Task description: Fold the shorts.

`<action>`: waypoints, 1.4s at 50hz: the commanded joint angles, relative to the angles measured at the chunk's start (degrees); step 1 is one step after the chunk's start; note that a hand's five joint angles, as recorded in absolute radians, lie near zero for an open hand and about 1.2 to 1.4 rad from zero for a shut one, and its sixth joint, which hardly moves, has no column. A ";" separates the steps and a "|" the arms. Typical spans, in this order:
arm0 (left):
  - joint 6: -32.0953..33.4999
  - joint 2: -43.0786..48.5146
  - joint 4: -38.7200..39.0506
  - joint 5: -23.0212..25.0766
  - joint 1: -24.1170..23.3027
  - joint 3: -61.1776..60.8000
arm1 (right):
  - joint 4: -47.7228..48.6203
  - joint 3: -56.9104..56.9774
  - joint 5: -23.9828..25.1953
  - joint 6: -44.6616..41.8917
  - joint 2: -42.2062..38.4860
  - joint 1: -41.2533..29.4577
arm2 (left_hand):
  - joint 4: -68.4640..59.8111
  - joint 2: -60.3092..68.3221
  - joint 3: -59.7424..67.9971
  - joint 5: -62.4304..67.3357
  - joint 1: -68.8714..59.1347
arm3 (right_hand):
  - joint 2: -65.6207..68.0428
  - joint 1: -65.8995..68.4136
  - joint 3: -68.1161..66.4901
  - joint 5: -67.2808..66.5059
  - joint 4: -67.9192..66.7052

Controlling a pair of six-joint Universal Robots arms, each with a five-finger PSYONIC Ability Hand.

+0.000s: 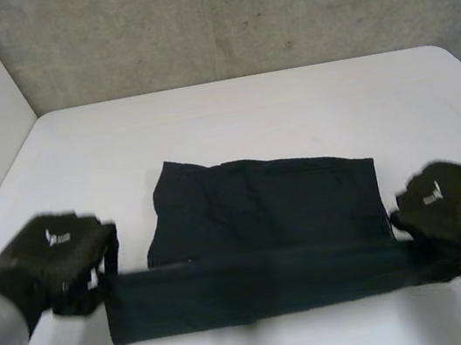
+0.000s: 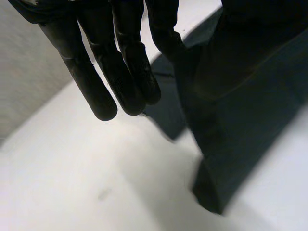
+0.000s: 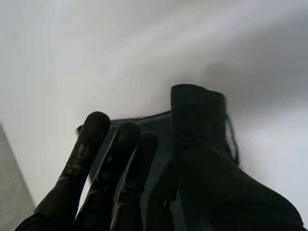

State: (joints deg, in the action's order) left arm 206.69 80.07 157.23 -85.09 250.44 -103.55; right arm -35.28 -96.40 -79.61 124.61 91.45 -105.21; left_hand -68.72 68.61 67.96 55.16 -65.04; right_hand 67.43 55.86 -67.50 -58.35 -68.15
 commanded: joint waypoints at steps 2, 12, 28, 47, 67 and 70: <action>0.12 20.45 16.00 -1.48 -0.21 13.71 | 8.90 16.40 1.48 5.29 -20.06 -1.31 | -11.28 11.39 12.04 14.84 -14.96 | 12.57 24.14 -12.50 -11.65 -11.85; -1.38 47.17 19.52 -11.85 -6.54 42.01 | 24.71 31.18 -9.07 5.73 -37.82 -6.76 | -11.28 11.39 12.04 14.84 -14.96 | 12.57 24.14 -12.50 -11.65 -11.85; -2.96 58.98 21.11 -14.22 -10.58 54.95 | 51.45 25.74 -13.38 11.25 -39.69 -7.20 | 58.72 -58.61 -57.96 -55.16 55.04 | -57.43 -45.86 57.50 58.35 58.15; -14.21 34.54 23.30 -2.98 -7.51 18.83 | 36.15 -3.53 4.11 37.02 -22.71 0.62 | 56.32 -56.21 -55.56 -52.76 52.64 | -45.24 -33.67 45.31 46.16 45.96; -14.91 33.31 26.11 -2.89 -6.28 15.57 | 43.19 -1.78 -3.45 31.67 -27.20 3.69 | 56.15 -56.04 -55.39 -52.59 52.47 | 12.57 24.14 -12.50 -11.65 -11.85; -15.00 31.82 25.85 -2.89 -6.19 15.22 | 41.53 -1.60 -4.24 26.40 -23.17 5.71 | 56.15 -56.04 -55.39 -52.59 52.47 | 12.57 24.14 -12.50 -11.65 -11.85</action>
State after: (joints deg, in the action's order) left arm 191.75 114.15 183.47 -87.77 244.11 -88.09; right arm 8.65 -98.39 -81.42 157.59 62.75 -103.01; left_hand -11.71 11.71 12.40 2.76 -11.10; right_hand 63.61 50.69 -67.22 -49.67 -68.13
